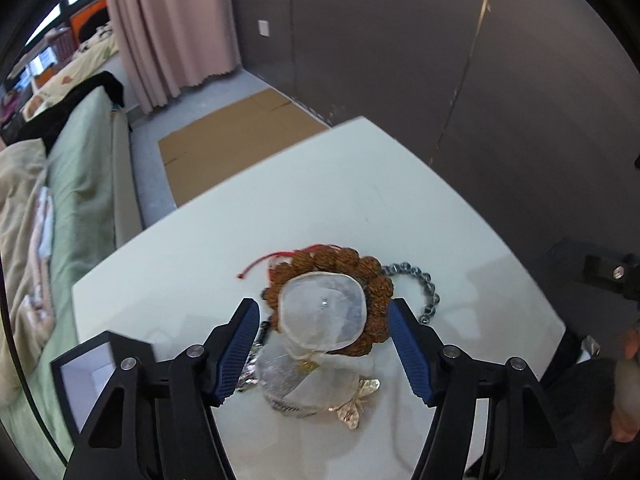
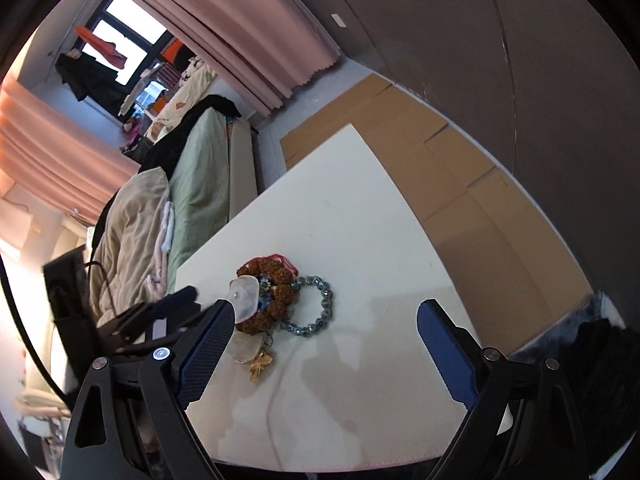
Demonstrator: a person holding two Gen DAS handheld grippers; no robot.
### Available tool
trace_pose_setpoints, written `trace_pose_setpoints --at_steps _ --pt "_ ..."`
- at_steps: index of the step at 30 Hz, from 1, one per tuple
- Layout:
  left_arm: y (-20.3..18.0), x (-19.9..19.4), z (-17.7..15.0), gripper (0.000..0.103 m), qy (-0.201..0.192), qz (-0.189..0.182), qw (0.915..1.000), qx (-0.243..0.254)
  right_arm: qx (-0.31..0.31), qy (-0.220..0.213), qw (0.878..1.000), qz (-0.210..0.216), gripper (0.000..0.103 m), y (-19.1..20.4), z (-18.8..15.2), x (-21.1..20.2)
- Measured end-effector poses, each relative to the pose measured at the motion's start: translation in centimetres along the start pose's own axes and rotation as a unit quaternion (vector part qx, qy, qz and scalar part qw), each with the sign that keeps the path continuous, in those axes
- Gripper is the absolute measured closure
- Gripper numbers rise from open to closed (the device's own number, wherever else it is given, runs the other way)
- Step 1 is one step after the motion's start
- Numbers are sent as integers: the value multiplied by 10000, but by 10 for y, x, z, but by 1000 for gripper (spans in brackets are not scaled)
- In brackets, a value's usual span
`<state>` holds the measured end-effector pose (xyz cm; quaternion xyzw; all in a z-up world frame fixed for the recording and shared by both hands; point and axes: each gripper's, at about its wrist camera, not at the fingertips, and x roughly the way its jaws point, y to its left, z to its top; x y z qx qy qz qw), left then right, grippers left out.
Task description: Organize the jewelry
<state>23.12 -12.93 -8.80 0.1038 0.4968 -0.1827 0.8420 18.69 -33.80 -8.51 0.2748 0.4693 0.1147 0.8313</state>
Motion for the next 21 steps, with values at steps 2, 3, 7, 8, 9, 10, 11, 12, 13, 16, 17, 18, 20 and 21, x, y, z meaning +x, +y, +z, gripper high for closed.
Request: trace_pose_setpoints --at_steps 2,3,7,8,9,10,11,12,13,16,17,18,20,21 --pt "-3 9 -3 43 81 -41 9999 94 13 76 10000 -43 9 -1 0 4" --pt "-4 13 -4 49 112 -49 9999 112 16 103 9999 -57 9 -1 0 5" --pt "1 23 -11 89 152 -100 9998 98 -47 221 9997 -74 9 2 0 15" --pt "5 24 -12 91 132 -158 9998 28 -58 256 9996 -101 9 2 -1 17" --pt "8 23 -12 97 78 -228 9997 -33 -67 304 9994 -144 9 3 -1 21" --pt "13 19 -12 97 1 -323 9994 -127 -75 387 9990 -214 10 4 -2 27" --pt "17 14 -12 97 -63 -384 9991 -174 -78 429 9987 -261 17 3 -1 31" --pt "19 11 -10 97 -113 -406 9989 -184 -86 496 9982 -323 26 3 -1 36" --pt "22 4 -9 97 -214 -442 9986 -207 -99 576 9975 -394 29 4 -1 41" --pt "34 -11 -5 101 -433 -542 9969 -359 -202 717 9954 -604 35 9 -3 56" --pt "36 -13 -3 101 -481 -561 9964 -407 -315 728 9944 -700 36 15 -3 60" --pt "40 -18 -3 101 -544 -578 9958 -456 -412 729 9935 -775 36 19 -4 62" --pt "46 -30 -2 101 -691 -597 9944 -527 -681 756 9898 -996 39 30 -6 70" --pt "49 -36 -2 101 -757 -625 9936 -555 -755 783 9883 -1068 43 33 -7 74"
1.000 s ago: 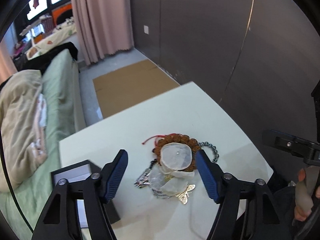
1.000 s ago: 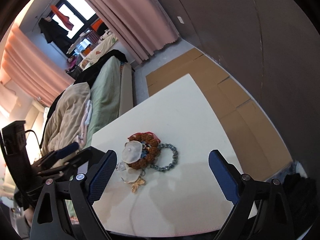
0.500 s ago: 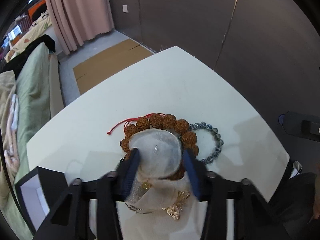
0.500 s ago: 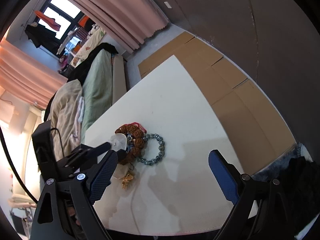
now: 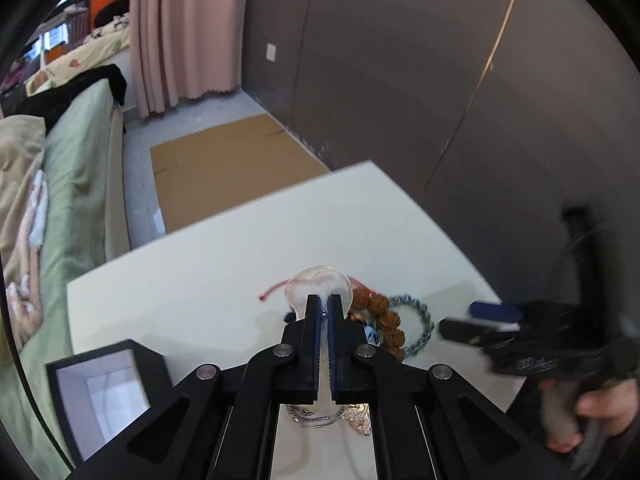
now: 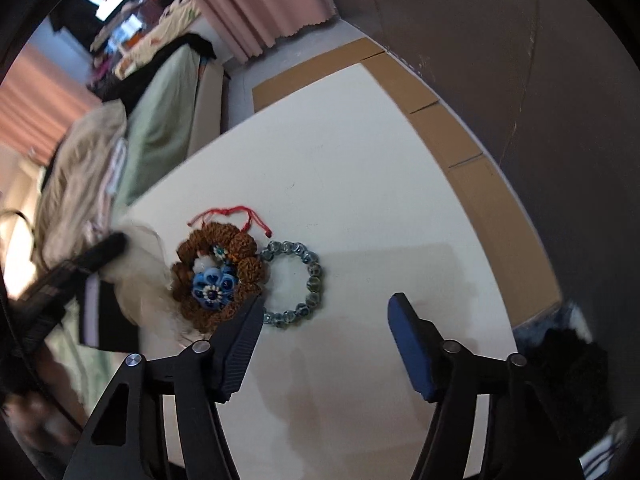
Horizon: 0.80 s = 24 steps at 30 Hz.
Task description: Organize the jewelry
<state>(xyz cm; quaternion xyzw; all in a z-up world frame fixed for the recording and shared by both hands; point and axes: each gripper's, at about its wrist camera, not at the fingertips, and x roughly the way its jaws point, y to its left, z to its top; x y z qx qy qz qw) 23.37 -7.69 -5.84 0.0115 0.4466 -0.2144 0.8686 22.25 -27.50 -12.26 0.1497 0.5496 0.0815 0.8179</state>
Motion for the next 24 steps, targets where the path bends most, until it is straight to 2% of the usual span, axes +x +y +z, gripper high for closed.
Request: trace_pose_setpoints --at_steps 3,8,10,11,12,16,20,22,24 --pt "6 -16 2 101 -204 -45 9998 -59 -275 151 9989 -351 54 14 0 15" --pt "17 -38 1 101 -458 -7 9988 -170 -619 135 9942 -874 59 24 -1 25" --pt "23 -46 0 101 -527 15 9984 -224 -836 84 9890 -1215 75 31 -3 29" --pt "26 -50 -1 101 -554 23 9982 -245 -919 88 9867 -1341 92 33 -1 29" --pt "29 -54 -1 101 -597 39 9978 -277 -1004 109 9852 -1383 92 36 -1 30" --pt "38 -70 -5 101 -740 87 9964 -392 -881 76 9898 -1120 92 29 -3 16" --pt "52 -88 -9 101 -871 164 9947 -526 -680 -204 9958 -575 93 27 -1 -12" --pt "59 -95 -11 101 -900 203 9940 -594 -676 -325 9967 -326 93 36 1 -24" --pt "67 -99 -15 101 -923 275 9931 -675 -782 -508 9952 -296 93 47 4 -35"
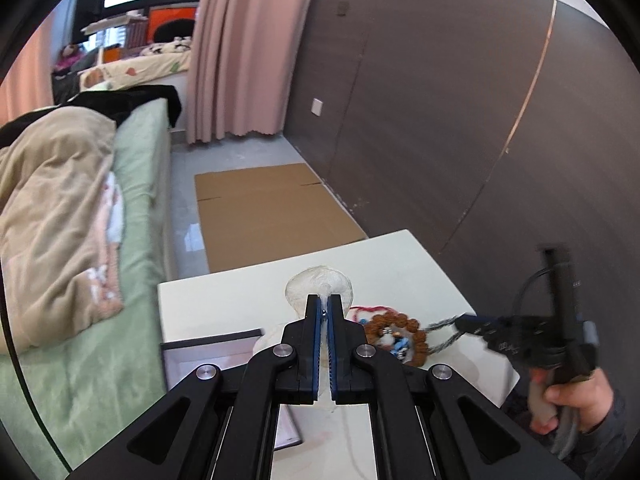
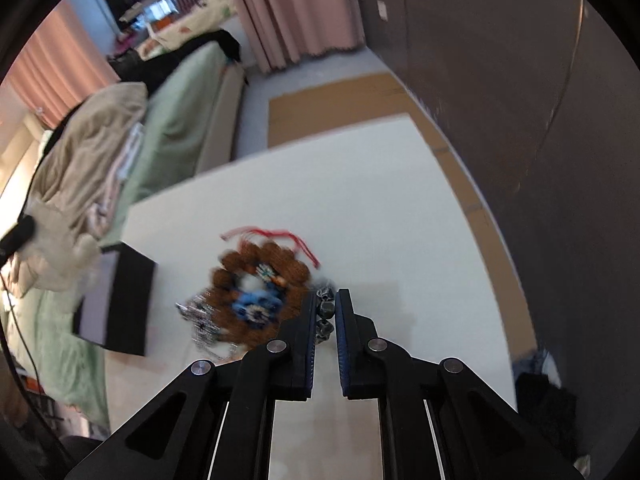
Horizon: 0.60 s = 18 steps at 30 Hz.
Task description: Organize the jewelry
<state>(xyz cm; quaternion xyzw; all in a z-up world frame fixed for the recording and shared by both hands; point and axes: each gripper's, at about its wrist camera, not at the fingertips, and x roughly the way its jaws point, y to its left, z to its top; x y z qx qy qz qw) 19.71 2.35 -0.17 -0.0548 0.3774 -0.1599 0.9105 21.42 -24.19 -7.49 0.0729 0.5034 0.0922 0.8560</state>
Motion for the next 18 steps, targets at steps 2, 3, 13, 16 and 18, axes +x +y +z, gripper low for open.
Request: trace_pose_setpoints --at_steps 2,3,13,16,18 --pt "7 -4 -2 101 -1 54 10000 -63 -66 -156 9998 108 93 8 4 -12" --pt "12 -6 -4 101 10 75 9999 -103 -99 -235 9996 138 93 12 7 -19" --pt "44 -13 -10 100 124 248 9988 -393 -434 -827 9916 898 93 74 59 -60" --pt "51 -10 -9 99 203 285 9981 -503 -581 -883 9876 1165 93 98 67 -61" --pt "55 -7 -9 82 345 325 9970 -618 -651 -870 9839 1418 93 111 67 -57"
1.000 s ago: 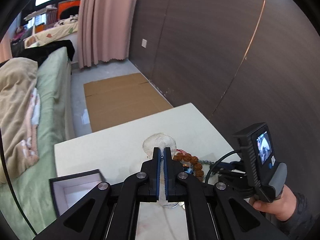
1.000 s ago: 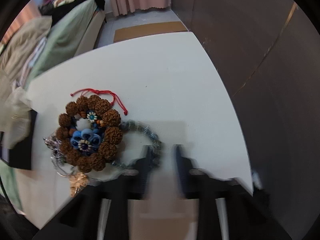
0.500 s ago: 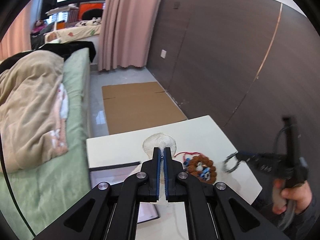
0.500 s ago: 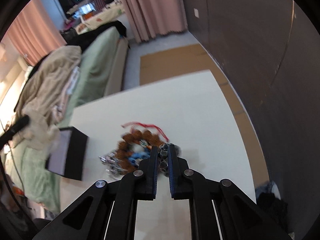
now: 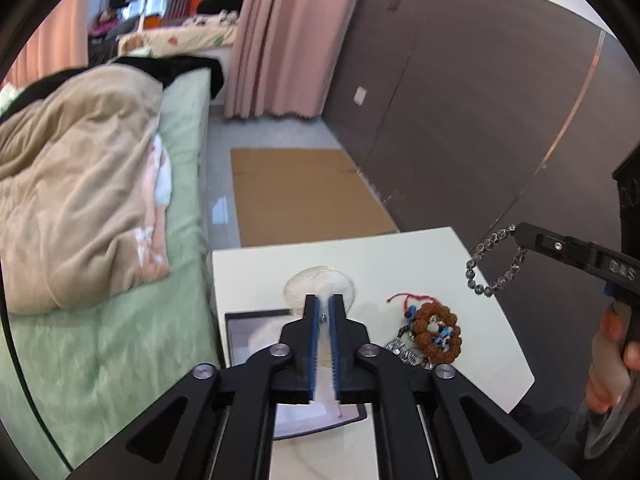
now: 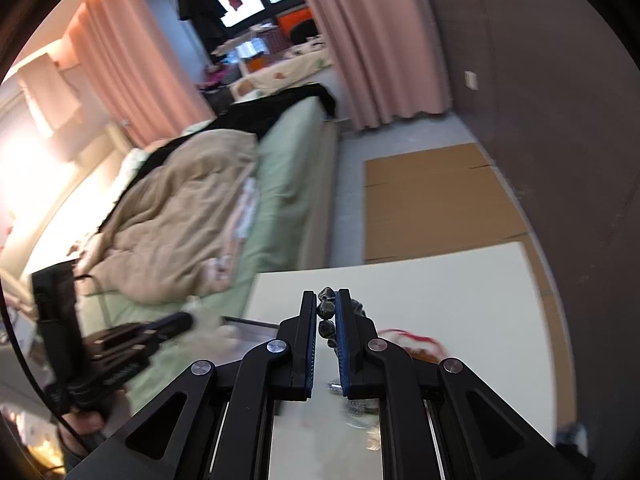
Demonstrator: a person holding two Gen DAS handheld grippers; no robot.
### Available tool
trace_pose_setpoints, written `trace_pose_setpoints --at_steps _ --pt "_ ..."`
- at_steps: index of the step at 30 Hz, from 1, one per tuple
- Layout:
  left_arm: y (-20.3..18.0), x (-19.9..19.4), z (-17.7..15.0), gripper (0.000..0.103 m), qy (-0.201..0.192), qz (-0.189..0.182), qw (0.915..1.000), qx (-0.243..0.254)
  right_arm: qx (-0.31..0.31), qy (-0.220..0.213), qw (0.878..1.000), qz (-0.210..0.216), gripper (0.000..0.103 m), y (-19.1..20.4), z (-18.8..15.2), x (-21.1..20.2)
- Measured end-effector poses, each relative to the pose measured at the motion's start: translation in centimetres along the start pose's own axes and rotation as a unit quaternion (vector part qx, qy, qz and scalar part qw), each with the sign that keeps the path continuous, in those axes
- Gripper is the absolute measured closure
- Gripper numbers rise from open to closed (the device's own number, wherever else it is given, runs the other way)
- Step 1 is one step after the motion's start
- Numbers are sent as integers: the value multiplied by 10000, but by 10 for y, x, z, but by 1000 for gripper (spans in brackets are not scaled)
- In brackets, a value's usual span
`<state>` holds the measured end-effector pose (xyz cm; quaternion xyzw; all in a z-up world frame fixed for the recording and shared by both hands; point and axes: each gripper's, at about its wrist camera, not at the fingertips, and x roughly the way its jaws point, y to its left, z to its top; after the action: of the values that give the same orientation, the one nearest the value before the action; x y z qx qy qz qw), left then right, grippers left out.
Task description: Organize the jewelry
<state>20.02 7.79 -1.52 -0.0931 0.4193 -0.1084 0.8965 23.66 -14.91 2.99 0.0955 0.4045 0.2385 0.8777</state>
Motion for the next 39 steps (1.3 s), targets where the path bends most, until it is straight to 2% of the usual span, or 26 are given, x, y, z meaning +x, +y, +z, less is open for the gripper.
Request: trace_pose_setpoints --at_steps 1,2,3,4,6,12,15,17,19,20,21,22,27,39 --pt "3 0 0 71 2 24 10000 -59 -20 1 9999 139 93 4 -2 3" --pt "5 -3 1 46 -84 33 9999 -107 -31 8 9995 303 93 7 -5 7" --pt "7 -7 1 32 -201 41 9997 -116 -26 44 9989 474 93 10 -8 11" --pt "8 -10 1 30 -286 93 9995 -112 -9 107 9981 608 93 11 -12 17" --pt "11 -16 3 30 -398 236 9989 -104 -1 240 9958 879 93 19 -19 29" --pt "27 -21 7 30 -512 590 9968 -182 -125 476 9913 1224 92 39 -32 50" --pt "35 -20 7 30 -487 590 9965 -329 -129 622 9873 1455 92 51 -38 60" --pt "38 -19 7 30 -475 588 9964 -387 -162 725 9867 1446 91 58 -40 66" --pt "38 -19 6 30 -474 611 9963 -370 -125 866 9866 1375 78 58 -42 72" --pt "36 -18 5 30 -474 586 9965 -358 -87 968 9866 1314 53 56 -43 74" --pt "37 -18 6 30 -469 554 9967 -359 -20 1028 9875 1195 35 51 -43 76" --pt "35 -17 6 30 -453 527 9970 -331 53 966 9893 1096 32 45 -44 73" --pt "18 -11 6 30 -390 440 9982 -149 265 843 9919 909 31 18 -42 52" --pt "-38 10 3 30 -145 105 9991 384 519 693 9962 128 31 -47 -45 7"
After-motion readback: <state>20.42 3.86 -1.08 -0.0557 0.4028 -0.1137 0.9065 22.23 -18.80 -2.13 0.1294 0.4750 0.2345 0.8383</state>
